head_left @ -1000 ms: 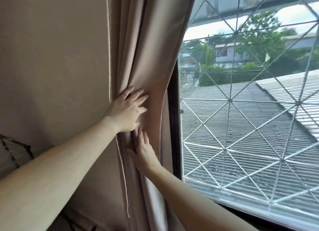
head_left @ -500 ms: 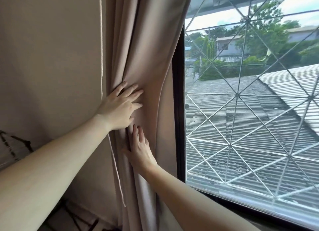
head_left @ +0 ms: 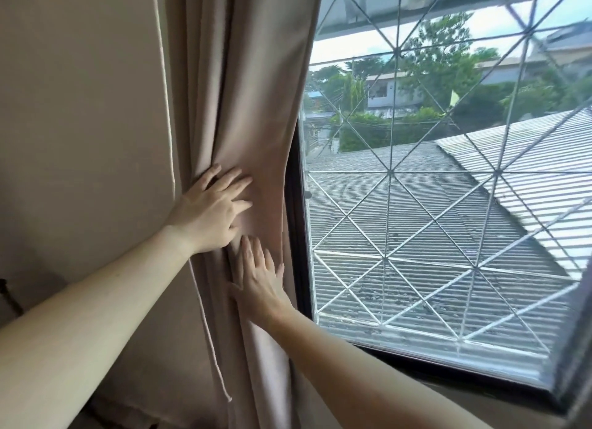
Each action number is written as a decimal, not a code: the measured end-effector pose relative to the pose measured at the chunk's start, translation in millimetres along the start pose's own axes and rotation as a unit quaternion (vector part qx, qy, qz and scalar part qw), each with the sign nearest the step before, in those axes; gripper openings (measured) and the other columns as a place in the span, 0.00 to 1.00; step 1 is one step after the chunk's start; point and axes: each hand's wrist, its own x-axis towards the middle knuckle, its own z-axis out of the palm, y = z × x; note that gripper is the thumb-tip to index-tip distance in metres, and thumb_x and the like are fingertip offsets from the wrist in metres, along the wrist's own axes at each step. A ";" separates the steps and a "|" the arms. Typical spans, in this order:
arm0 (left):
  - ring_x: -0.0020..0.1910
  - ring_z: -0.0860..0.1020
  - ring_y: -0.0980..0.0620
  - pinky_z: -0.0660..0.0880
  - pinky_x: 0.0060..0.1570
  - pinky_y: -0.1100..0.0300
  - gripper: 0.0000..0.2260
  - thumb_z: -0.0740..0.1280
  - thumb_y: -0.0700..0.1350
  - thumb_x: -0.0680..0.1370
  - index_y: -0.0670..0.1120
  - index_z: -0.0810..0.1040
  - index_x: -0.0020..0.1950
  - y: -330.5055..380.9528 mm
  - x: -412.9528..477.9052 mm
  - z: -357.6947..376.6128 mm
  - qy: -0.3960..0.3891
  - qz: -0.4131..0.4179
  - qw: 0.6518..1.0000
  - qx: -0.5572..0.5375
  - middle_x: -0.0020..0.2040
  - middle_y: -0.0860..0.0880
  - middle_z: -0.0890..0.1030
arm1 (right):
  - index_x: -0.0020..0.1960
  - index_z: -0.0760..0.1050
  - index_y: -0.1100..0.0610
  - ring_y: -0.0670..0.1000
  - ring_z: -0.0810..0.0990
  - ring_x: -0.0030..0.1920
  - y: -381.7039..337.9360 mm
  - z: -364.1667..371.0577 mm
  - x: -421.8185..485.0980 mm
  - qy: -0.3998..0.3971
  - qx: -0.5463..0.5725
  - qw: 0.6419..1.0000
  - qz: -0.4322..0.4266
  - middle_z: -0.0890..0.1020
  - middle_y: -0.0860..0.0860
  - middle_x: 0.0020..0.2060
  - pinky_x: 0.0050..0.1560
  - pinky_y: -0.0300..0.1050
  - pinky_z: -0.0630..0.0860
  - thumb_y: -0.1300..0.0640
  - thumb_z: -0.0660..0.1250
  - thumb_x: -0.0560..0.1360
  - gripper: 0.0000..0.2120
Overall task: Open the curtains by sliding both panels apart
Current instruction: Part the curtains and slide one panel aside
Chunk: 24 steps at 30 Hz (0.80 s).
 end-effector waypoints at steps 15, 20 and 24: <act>0.76 0.73 0.43 0.62 0.73 0.40 0.21 0.74 0.51 0.75 0.52 0.84 0.68 112.1 42.3 -61.5 0.025 -0.040 0.988 -0.144 0.76 0.47 0.77 | 0.83 0.44 0.54 0.64 0.54 0.81 115.1 -101.1 -87.8 -0.003 -0.116 0.993 0.001 0.54 0.60 0.83 0.76 0.67 0.62 0.40 0.69 0.77 0.47; 0.74 0.74 0.44 0.66 0.69 0.40 0.21 0.74 0.52 0.76 0.52 0.83 0.70 161.6 75.5 -94.8 0.065 -0.029 0.981 -0.183 0.75 0.47 0.77 | 0.84 0.48 0.54 0.67 0.56 0.80 149.6 -166.9 -132.6 0.006 -0.149 0.989 0.022 0.54 0.60 0.83 0.77 0.66 0.60 0.44 0.70 0.78 0.45; 0.73 0.75 0.43 0.68 0.67 0.40 0.21 0.74 0.53 0.77 0.50 0.82 0.70 201.7 107.8 -123.8 0.073 -0.012 0.975 -0.211 0.75 0.45 0.78 | 0.84 0.50 0.54 0.68 0.55 0.80 172.9 -216.5 -163.4 0.009 -0.184 0.982 0.043 0.56 0.62 0.82 0.75 0.70 0.62 0.44 0.71 0.78 0.43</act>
